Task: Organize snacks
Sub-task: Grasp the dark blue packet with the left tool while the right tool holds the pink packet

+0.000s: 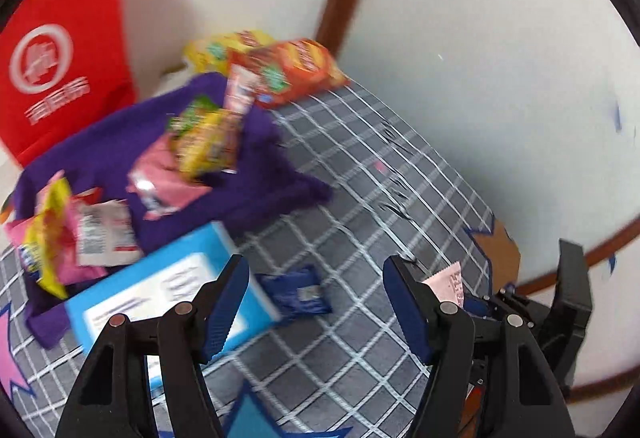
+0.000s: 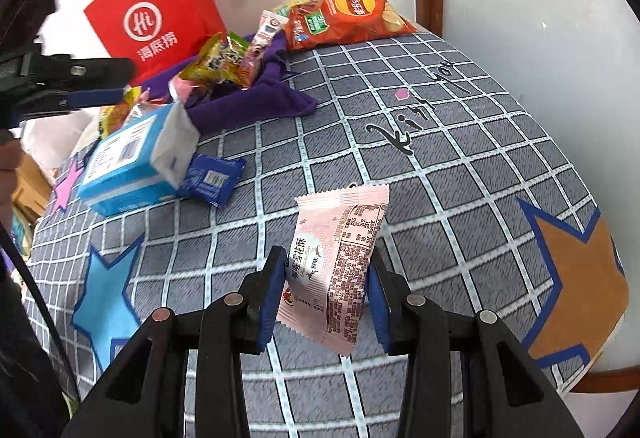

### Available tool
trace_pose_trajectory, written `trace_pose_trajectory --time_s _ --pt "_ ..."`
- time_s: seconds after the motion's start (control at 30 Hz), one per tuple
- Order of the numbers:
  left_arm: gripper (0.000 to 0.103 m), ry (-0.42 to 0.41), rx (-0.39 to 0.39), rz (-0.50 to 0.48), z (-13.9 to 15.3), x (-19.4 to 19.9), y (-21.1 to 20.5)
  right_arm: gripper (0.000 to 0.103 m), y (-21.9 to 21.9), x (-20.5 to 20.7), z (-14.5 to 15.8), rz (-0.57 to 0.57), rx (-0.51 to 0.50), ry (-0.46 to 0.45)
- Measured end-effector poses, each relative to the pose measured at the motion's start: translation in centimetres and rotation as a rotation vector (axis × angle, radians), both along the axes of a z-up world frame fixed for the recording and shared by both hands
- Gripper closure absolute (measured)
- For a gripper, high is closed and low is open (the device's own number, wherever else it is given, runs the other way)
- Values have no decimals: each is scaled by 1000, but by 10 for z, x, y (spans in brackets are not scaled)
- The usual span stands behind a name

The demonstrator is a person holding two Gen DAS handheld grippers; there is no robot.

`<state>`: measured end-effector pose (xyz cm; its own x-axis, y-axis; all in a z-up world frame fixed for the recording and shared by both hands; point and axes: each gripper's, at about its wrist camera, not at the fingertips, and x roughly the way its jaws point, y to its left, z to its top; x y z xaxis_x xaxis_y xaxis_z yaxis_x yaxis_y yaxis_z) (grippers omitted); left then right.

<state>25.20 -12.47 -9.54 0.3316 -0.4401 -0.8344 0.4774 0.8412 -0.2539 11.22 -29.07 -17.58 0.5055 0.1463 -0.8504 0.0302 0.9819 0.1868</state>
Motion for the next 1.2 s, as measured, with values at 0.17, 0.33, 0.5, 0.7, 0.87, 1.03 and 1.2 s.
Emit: trace_pose_trajectory --time_s 0.17,0.33,0.5,0.7,0.87,1.03,1.2 --pt "32 -14 99 -74 -21 -6 -29 64 -12 -13 0 -3 9 -13" --pt "29 -47 215 -160 -40 -9 -47 64 -26 -18 -5 -28 46 -15" --pt "28 -22 247 -210 -56 -2 -57 63 -37 -15 -11 -59 82 -17" --pt "28 36 246 -218 -78 11 -62 64 -42 -10 -18 -62 95 -5" --pt "28 49 241 -256 -85 8 -69 64 -41 -9 -22 -61 99 5" --pt "28 81 229 -287 -85 -2 -71 64 -44 -11 -18 -68 127 -1" --pt "28 110 214 -302 -81 -19 -70 64 -42 -19 -11 -70 124 -13"
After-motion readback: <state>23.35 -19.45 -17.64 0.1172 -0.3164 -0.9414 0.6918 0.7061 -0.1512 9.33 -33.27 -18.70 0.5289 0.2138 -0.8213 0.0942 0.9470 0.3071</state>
